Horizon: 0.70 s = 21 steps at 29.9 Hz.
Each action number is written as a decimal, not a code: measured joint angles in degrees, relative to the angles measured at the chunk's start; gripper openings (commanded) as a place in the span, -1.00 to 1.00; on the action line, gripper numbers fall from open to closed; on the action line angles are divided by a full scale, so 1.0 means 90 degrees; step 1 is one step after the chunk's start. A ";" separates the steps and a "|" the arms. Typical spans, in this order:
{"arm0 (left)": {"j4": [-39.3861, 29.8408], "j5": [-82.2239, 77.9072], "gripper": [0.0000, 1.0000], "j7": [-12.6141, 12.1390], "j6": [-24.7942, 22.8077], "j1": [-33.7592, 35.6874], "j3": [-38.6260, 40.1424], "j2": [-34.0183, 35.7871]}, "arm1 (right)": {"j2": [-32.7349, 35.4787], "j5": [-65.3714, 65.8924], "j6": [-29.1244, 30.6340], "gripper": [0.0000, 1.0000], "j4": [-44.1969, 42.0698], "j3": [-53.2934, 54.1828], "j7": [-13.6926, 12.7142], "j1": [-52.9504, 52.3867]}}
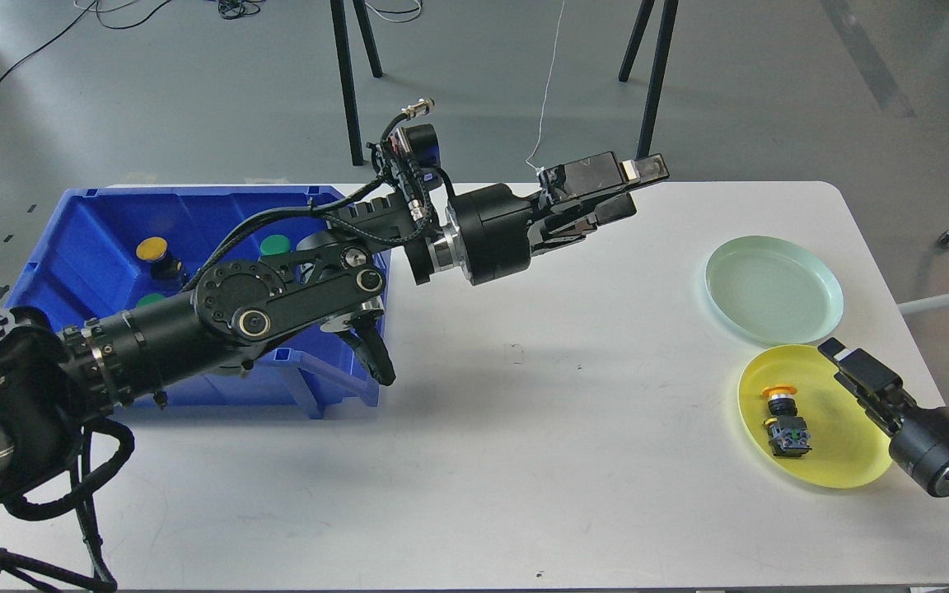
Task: Pass button and place on color plate
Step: 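Raise the right gripper and swing the left gripper back over the bin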
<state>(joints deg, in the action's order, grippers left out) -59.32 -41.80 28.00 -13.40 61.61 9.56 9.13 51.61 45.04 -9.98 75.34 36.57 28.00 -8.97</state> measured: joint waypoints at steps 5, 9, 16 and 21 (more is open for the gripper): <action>-0.0098 0.0173 0.83 0.0000 0.0014 -0.0168 0.0380 0.0467 | -0.0032 -0.1945 0.1520 0.53 0.0407 0.0968 0.0000 -0.0521; -0.0795 0.0190 0.83 -0.0001 0.0011 -0.0194 0.0446 0.1588 | -0.0261 -0.3880 0.3109 0.92 0.0411 0.1631 0.0000 -0.0861; -0.1868 -0.0370 0.83 -0.0001 0.0001 0.0051 -0.0576 0.3464 | -0.0897 -0.5155 0.4192 0.93 0.0350 0.2096 0.0000 -0.1093; -0.2247 -0.1567 0.83 -0.0001 -0.0069 0.1047 -0.2067 0.4996 | -0.0976 -0.5180 0.4219 0.94 0.0246 0.2040 0.0000 -0.1039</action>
<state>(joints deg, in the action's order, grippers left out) -79.54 -55.90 28.00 -14.02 71.03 -9.04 54.10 42.82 -1.58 28.00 77.56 54.93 28.00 -18.32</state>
